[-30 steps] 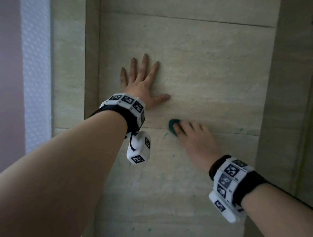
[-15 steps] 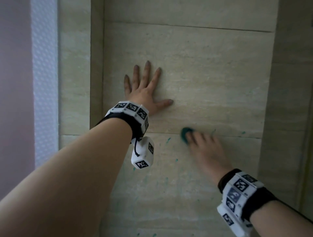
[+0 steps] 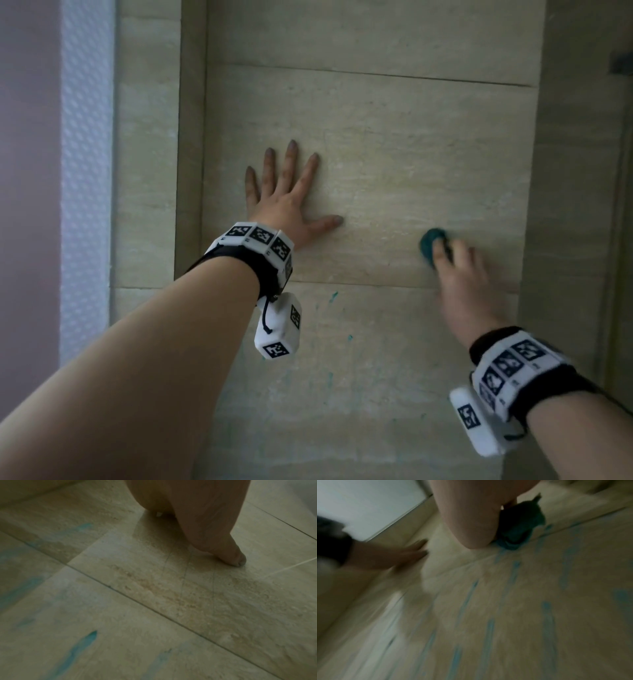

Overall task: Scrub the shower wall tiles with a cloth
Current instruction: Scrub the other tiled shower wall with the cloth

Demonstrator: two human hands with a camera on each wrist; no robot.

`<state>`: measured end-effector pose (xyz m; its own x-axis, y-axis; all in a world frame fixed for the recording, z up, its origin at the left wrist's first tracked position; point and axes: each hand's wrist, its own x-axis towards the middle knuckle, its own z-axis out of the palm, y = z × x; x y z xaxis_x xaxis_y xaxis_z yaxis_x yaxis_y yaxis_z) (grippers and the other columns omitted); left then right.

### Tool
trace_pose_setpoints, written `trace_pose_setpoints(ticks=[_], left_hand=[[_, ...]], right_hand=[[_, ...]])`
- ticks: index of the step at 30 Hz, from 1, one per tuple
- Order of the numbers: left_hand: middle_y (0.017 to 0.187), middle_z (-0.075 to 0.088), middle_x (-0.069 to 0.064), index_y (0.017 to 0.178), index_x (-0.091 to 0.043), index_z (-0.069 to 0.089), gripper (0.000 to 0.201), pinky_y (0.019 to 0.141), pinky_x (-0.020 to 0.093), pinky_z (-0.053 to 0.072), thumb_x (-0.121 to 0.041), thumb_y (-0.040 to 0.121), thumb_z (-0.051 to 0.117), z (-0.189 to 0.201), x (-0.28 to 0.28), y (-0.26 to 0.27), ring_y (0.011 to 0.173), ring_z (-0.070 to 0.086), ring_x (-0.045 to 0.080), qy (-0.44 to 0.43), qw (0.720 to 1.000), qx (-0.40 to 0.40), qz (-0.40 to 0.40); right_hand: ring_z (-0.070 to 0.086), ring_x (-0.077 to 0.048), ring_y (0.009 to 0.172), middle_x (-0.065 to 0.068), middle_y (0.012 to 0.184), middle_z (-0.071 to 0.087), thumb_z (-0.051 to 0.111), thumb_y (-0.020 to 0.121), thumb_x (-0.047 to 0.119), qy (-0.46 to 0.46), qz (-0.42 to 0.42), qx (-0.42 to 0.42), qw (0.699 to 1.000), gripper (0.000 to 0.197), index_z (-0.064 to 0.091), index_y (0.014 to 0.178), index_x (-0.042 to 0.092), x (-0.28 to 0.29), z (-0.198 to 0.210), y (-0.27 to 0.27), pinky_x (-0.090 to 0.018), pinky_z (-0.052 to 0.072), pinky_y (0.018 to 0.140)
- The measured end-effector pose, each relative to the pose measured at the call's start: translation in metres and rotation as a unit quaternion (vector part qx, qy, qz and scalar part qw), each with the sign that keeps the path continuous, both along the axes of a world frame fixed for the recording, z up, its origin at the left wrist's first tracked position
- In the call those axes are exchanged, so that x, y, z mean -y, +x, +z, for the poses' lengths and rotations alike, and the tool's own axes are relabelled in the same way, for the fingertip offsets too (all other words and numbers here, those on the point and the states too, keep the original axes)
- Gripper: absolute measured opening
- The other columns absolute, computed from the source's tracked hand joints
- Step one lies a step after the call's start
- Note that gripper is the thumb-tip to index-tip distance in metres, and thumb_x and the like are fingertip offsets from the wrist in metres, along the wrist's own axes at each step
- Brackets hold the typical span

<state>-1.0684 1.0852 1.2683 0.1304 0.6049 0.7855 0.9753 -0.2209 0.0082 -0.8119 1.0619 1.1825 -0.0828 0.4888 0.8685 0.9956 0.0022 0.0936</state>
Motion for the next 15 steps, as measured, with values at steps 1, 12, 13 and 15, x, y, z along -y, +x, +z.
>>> trace_pose_setpoints(ticks=[1, 12, 13, 15], left_hand=[[0.151, -0.038, -0.01, 0.146, -0.041, -0.022, 0.099, 0.11, 0.047, -0.025, -0.081, 0.078, 0.039, 0.0, 0.0, 0.0, 0.138, -0.037, 0.022, 0.0, 1.0, -0.001, 0.0], [0.15, -0.04, -0.008, 0.146, -0.04, -0.024, 0.1, 0.112, 0.049, -0.023, -0.081, 0.079, 0.037, 0.001, 0.002, 0.001, 0.138, -0.037, 0.023, -0.011, 1.0, 0.0, 0.004], [0.151, -0.039, -0.008, 0.146, -0.04, -0.024, 0.1, 0.112, 0.049, -0.022, -0.082, 0.078, 0.037, 0.001, 0.002, 0.001, 0.138, -0.037, 0.023, -0.01, 1.0, 0.001, 0.004], [0.151, -0.039, -0.008, 0.146, -0.04, -0.023, 0.1, 0.112, 0.049, -0.022, -0.082, 0.078, 0.037, 0.0, 0.002, 0.002, 0.138, -0.037, 0.022, -0.007, 1.0, 0.003, 0.006]], right_hand=[[0.041, -0.039, 0.11, -0.021, 0.132, 0.037, 0.063, 0.078, -0.005, -0.005, -0.014, -0.052, 0.999, 0.07, 0.037, 0.143, 0.001, -0.002, 0.009, 0.01, -0.048, 0.042, 0.09], [0.059, -0.035, 0.073, -0.017, 0.099, 0.063, 0.083, 0.039, -0.013, 0.02, 0.085, 0.09, 0.992, 0.074, 0.066, 0.111, -0.005, -0.002, -0.027, -0.014, -0.04, 0.051, 0.054], [0.059, -0.037, 0.075, -0.019, 0.101, 0.062, 0.081, 0.042, -0.016, 0.017, 0.065, 0.068, 0.995, 0.075, 0.064, 0.114, -0.006, -0.003, -0.02, -0.003, -0.042, 0.051, 0.056], [0.055, -0.042, 0.09, -0.023, 0.114, 0.055, 0.075, 0.056, -0.017, 0.015, 0.008, -0.043, 0.999, 0.073, 0.054, 0.126, -0.008, -0.005, -0.007, 0.02, -0.049, 0.051, 0.07]])
